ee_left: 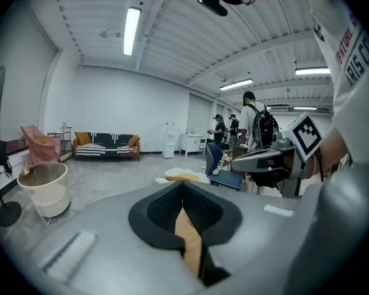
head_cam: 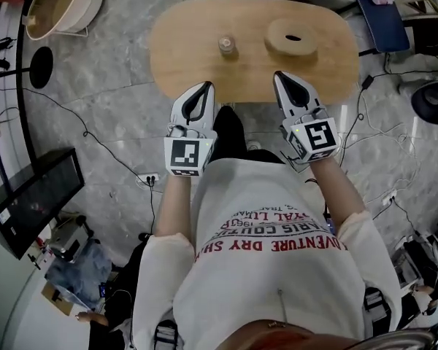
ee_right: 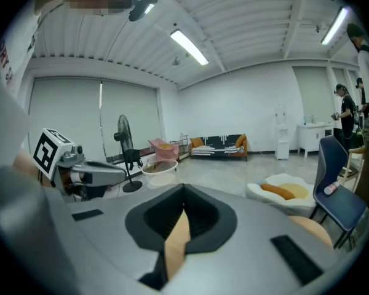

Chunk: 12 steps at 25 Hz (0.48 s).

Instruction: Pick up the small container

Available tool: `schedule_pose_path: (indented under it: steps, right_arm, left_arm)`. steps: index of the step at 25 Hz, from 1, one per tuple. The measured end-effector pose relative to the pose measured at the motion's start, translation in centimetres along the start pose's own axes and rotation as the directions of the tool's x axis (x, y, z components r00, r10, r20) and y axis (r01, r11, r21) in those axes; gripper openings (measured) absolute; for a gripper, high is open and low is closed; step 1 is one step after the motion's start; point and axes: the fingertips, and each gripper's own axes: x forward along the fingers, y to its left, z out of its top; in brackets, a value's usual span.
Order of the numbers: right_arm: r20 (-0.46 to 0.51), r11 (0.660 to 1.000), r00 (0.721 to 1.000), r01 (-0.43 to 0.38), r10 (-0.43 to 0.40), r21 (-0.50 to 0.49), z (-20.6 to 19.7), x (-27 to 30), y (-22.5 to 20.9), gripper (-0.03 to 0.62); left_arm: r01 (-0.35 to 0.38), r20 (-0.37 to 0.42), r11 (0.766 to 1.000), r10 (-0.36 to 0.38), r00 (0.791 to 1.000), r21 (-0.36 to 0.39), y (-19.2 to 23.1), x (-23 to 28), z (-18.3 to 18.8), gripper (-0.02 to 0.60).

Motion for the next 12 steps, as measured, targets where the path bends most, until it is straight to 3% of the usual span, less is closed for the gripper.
schedule_pose_path:
  steps: [4, 12]
  right_arm:
    - [-0.034, 0.999, 0.999, 0.033, -0.032, 0.019, -1.0, 5.1, -2.8, -0.012]
    - [-0.082, 0.997, 0.996, 0.043, -0.038, 0.062, -4.6, 12.8, -6.4, -0.012]
  left_arm:
    - [0.068, -0.039, 0.997, -0.069, 0.997, -0.039, 2.7, 5.1, -1.8, 0.012]
    - [0.131, -0.093, 0.988, -0.138, 0.986, -0.081, 5.7, 12.5, -8.2, 0.014]
